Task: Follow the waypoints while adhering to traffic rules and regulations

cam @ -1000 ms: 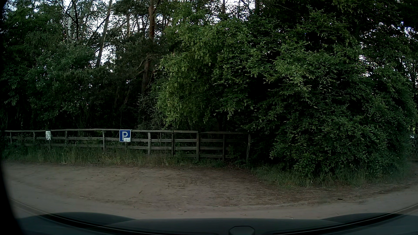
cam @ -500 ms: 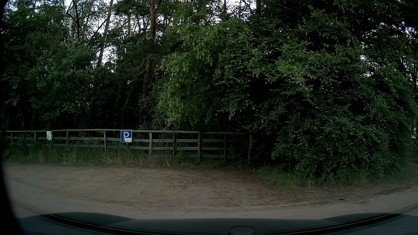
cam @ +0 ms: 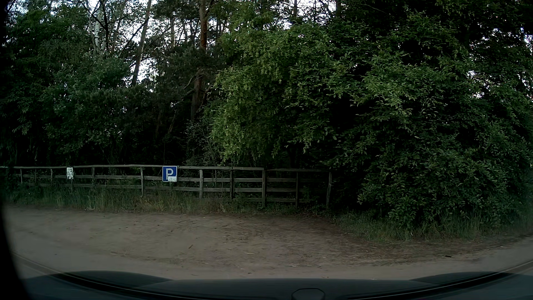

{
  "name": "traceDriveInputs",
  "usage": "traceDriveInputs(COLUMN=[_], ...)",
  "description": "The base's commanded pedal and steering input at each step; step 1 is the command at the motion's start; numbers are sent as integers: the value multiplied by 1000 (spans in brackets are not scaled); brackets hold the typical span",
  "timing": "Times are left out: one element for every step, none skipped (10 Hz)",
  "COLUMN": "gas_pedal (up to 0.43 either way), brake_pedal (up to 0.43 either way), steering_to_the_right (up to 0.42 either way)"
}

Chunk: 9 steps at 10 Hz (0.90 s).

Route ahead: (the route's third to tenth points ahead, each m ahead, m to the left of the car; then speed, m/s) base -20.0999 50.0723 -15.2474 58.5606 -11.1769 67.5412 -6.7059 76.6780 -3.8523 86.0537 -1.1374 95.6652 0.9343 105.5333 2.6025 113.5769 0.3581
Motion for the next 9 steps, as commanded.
traceDriveInputs(gas_pedal=[0, 0, 0, 0, 0, 0, 0, 0, 0], brake_pedal=[30, 30, 30, 30, 30, 30, 30, 30, 30], steering_to_the_right=[-946, -943, -938, -927, -916, -906, -904, -903, -899])
